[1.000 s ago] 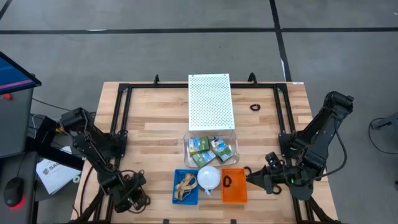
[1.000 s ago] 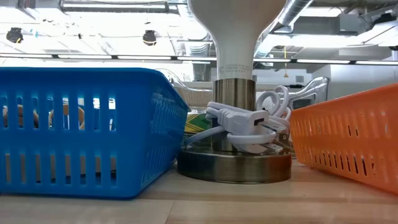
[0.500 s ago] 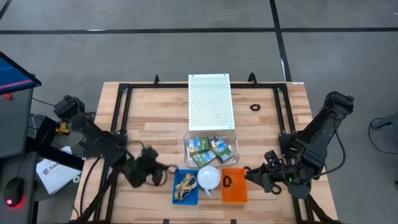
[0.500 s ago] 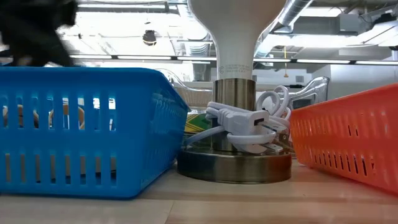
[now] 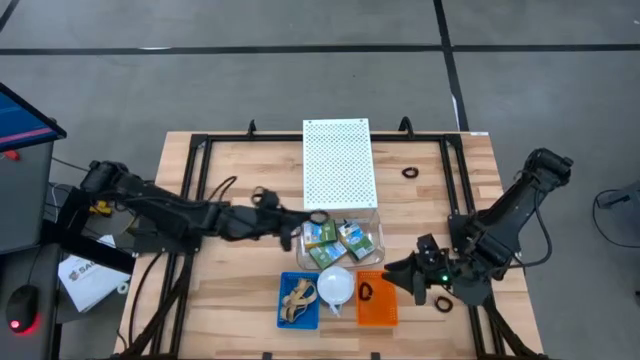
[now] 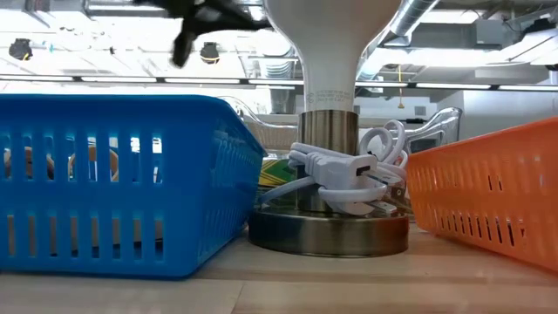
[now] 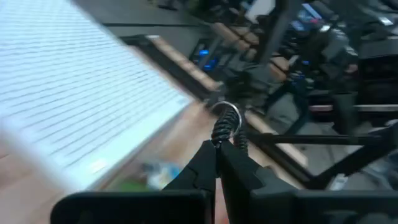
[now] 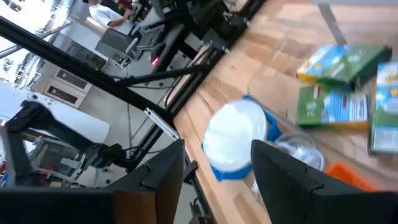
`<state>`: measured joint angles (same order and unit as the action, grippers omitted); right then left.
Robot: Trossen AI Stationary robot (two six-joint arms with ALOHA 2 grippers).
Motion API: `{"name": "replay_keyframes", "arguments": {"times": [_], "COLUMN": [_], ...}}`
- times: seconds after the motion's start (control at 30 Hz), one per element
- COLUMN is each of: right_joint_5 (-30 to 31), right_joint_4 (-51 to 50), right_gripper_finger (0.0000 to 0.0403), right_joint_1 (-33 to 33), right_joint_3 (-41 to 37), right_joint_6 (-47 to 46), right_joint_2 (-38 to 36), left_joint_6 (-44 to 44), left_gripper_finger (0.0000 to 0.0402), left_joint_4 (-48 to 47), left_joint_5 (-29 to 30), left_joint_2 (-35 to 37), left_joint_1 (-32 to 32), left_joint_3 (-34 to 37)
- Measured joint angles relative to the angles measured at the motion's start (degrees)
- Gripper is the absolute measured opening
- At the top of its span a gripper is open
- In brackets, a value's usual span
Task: Pick & Place Office Desk Supplies
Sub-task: Put the black spring keychain into the orange bin
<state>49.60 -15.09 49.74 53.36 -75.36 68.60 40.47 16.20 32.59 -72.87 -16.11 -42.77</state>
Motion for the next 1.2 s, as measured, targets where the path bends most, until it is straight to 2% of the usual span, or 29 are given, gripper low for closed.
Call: {"name": "replay_keyframes", "arguments": {"times": [0.13,0.3,0.5,0.73,1.03,1.2], "right_joint_5": [-0.17,-2.01,-2.22,-1.7,-2.77,-4.7], "right_joint_4": [1.67,1.83,1.69,2.89,12.23,12.59], "right_gripper_finger": [0.0195,0.0217,0.0228,0.0228,0.0228,0.0206], "right_joint_1": [-2.68,-5.38,-5.99,-7.02,-11.13,-12.95], "right_joint_3": [0.0,-0.02,-0.02,-0.02,-0.02,-0.02], "right_joint_6": [3.76,6.28,7.91,10.78,20.02,19.78], "right_joint_2": [0.0,0.0,0.0,0.0,-0.02,-0.02], "left_joint_6": [-2.95,-4.86,-6.01,-5.71,-5.53,-5.53], "left_gripper_finger": [0.0,0.0,0.0,0.0,0.0,0.0], "left_joint_4": [1.66,2.19,2.27,1.73,0.47,0.31], "left_joint_5": [-5.16,-8.57,-10.51,-10.48,-10.37,-10.33], "left_joint_2": [-7.58,-16.75,-21.95,-22.66,-22.66,-22.66], "left_joint_1": [1.19,0.73,0.38,-0.58,-1.19,-1.19], "left_joint_3": [-7.68,-18.65,-27.23,-28.32,-28.32,-28.32]}}
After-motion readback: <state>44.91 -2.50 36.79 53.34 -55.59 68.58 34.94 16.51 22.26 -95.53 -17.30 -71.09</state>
